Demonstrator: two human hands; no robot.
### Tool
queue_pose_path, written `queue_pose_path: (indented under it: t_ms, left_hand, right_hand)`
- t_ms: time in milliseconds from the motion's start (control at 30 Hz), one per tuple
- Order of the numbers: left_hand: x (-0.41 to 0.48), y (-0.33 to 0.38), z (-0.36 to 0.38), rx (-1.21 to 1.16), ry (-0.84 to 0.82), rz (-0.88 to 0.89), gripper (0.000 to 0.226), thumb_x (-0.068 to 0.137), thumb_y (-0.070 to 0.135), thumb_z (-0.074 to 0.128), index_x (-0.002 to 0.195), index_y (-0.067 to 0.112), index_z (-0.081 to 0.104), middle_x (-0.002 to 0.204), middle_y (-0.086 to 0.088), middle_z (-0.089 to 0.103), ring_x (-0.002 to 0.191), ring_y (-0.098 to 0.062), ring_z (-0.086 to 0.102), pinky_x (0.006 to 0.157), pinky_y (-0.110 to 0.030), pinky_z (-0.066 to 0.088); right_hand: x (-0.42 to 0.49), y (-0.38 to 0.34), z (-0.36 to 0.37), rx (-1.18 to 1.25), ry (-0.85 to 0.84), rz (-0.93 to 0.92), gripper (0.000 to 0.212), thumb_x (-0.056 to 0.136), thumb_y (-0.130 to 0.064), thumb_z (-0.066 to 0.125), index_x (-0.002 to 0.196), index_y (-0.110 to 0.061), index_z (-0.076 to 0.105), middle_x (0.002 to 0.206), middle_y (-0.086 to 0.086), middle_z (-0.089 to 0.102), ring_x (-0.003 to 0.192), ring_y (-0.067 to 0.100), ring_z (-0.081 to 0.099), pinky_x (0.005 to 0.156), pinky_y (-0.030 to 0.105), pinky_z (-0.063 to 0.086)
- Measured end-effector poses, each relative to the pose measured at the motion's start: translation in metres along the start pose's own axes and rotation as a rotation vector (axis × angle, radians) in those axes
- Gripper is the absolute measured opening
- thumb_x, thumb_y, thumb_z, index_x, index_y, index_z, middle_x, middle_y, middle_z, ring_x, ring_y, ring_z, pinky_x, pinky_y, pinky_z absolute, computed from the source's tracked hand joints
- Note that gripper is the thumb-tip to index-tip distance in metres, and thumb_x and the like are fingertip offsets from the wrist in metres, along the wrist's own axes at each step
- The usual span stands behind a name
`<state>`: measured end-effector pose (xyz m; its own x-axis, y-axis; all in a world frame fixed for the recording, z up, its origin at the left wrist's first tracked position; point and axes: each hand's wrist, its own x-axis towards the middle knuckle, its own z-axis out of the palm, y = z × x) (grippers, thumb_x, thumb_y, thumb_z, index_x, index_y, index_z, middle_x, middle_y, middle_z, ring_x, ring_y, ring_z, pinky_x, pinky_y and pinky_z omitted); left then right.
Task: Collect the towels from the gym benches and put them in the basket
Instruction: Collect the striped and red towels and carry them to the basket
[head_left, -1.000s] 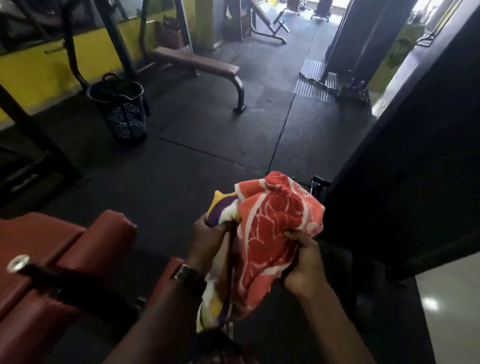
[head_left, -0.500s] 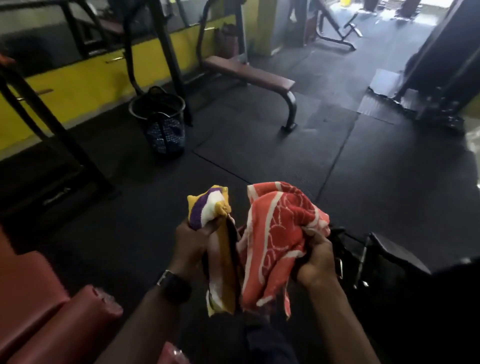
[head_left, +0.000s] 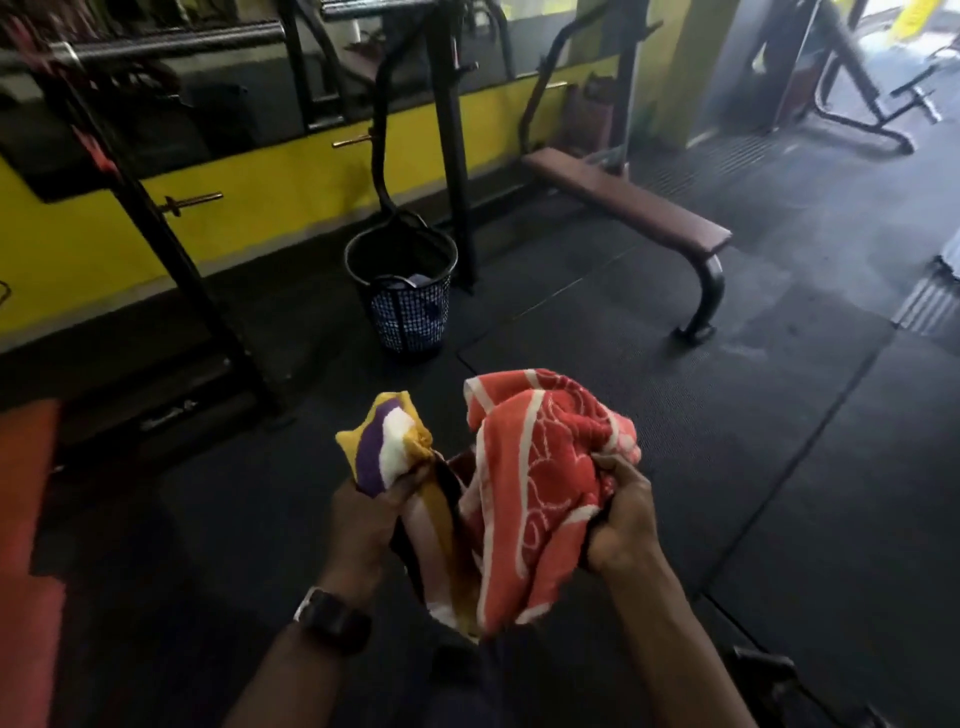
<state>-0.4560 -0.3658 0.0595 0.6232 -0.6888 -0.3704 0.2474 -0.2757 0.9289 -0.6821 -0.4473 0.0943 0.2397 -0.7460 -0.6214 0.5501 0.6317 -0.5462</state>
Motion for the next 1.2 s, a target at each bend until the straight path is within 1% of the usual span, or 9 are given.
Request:
queue_pose_path:
  t_ms: [67, 200, 367, 500, 700, 833, 900, 1067, 1200]
  left_hand:
    - [0.038, 0.004, 0.026, -0.015, 0.010, -0.042, 0.061, 0.039, 0.045, 0.091, 0.090, 0.019, 0.073, 0.084, 0.000, 0.079, 0.077, -0.016, 0.075, 0.070, -0.032, 0.057]
    - [0.136, 0.027, 0.084, -0.120, 0.091, -0.111, 0.043, 0.054, 0.024, 0.093, 0.090, 0.013, 0.073, 0.085, -0.006, 0.077, 0.078, -0.023, 0.074, 0.067, -0.033, 0.056]
    - [0.264, 0.115, 0.142, -0.211, 0.102, -0.018, 0.044, 0.053, 0.022, 0.090, 0.092, 0.013, 0.074, 0.085, -0.005, 0.078, 0.074, -0.017, 0.075, 0.058, -0.027, 0.056]
    - [0.359, 0.193, 0.169, -0.302, 0.147, 0.062, 0.057, 0.055, 0.019, 0.089, 0.109, 0.011, 0.072, 0.095, -0.003, 0.077, 0.083, -0.018, 0.075, 0.064, -0.028, 0.057]
    - [0.476, 0.260, 0.198, -0.476, 0.273, 0.084, 0.039, 0.065, 0.021, 0.085, 0.101, 0.019, 0.070, 0.091, 0.004, 0.075, 0.086, -0.015, 0.073, 0.079, -0.037, 0.058]
    - [0.572, 0.318, 0.220, -0.514, 0.342, 0.173, 0.062, 0.069, 0.028, 0.083, 0.126, 0.014, 0.062, 0.110, 0.000, 0.072, 0.097, -0.015, 0.069, 0.081, -0.036, 0.057]
    - [0.610, 0.339, 0.229, -0.502, 0.341, 0.221, 0.060, 0.076, 0.028, 0.079, 0.132, 0.015, 0.059, 0.119, -0.002, 0.070, 0.102, -0.015, 0.068, 0.079, -0.032, 0.055]
    - [0.696, 0.351, 0.240, -0.356, 0.022, -0.077, 0.048, 0.097, 0.044, 0.050, 0.131, 0.012, 0.057, 0.122, -0.011, 0.066, 0.104, -0.027, 0.064, 0.087, -0.041, 0.053]
    - [0.747, 0.335, 0.233, -0.378, 0.082, -0.201, 0.039, 0.100, 0.045, 0.044, 0.118, 0.014, 0.059, 0.106, -0.005, 0.059, 0.092, -0.020, 0.059, 0.071, -0.031, 0.050]
  right_hand:
    - [0.036, -0.023, 0.012, 0.020, 0.031, 0.020, 0.027, 0.080, -0.028, 0.053, 0.089, -0.011, 0.072, 0.084, 0.014, 0.073, 0.076, 0.031, 0.070, 0.076, 0.042, 0.053]
    - [0.120, -0.080, 0.051, -0.002, 0.022, -0.037, 0.032, 0.081, -0.027, 0.051, 0.070, -0.012, 0.076, 0.074, 0.012, 0.073, 0.065, 0.029, 0.071, 0.069, 0.039, 0.055]
    - [0.208, -0.153, 0.131, -0.008, -0.082, -0.128, 0.025, 0.085, -0.030, 0.051, 0.080, -0.015, 0.071, 0.073, 0.008, 0.071, 0.066, 0.025, 0.069, 0.065, 0.039, 0.057]
    - [0.279, -0.187, 0.198, 0.006, -0.100, -0.083, 0.033, 0.084, -0.028, 0.049, 0.066, -0.016, 0.074, 0.069, 0.007, 0.071, 0.062, 0.024, 0.070, 0.059, 0.038, 0.058]
    - [0.377, -0.216, 0.264, 0.021, -0.147, -0.029, 0.034, 0.083, -0.026, 0.050, 0.063, -0.015, 0.074, 0.066, 0.006, 0.071, 0.059, 0.023, 0.069, 0.058, 0.036, 0.057]
    - [0.467, -0.249, 0.315, 0.071, -0.207, -0.012, 0.040, 0.086, -0.024, 0.048, 0.054, -0.016, 0.072, 0.058, 0.002, 0.068, 0.052, 0.019, 0.067, 0.054, 0.034, 0.056]
    - [0.503, -0.264, 0.346, 0.104, -0.251, 0.026, 0.038, 0.085, -0.025, 0.048, 0.056, -0.016, 0.072, 0.060, 0.002, 0.068, 0.054, 0.019, 0.067, 0.057, 0.035, 0.057]
    - [0.589, -0.296, 0.444, 0.025, -0.324, 0.108, 0.022, 0.078, -0.025, 0.056, 0.068, -0.015, 0.074, 0.074, 0.005, 0.071, 0.068, 0.024, 0.070, 0.068, 0.042, 0.058]
    - [0.648, -0.306, 0.506, -0.045, -0.378, 0.193, 0.014, 0.071, -0.025, 0.063, 0.079, -0.016, 0.071, 0.079, 0.005, 0.069, 0.073, 0.024, 0.069, 0.085, 0.043, 0.053]
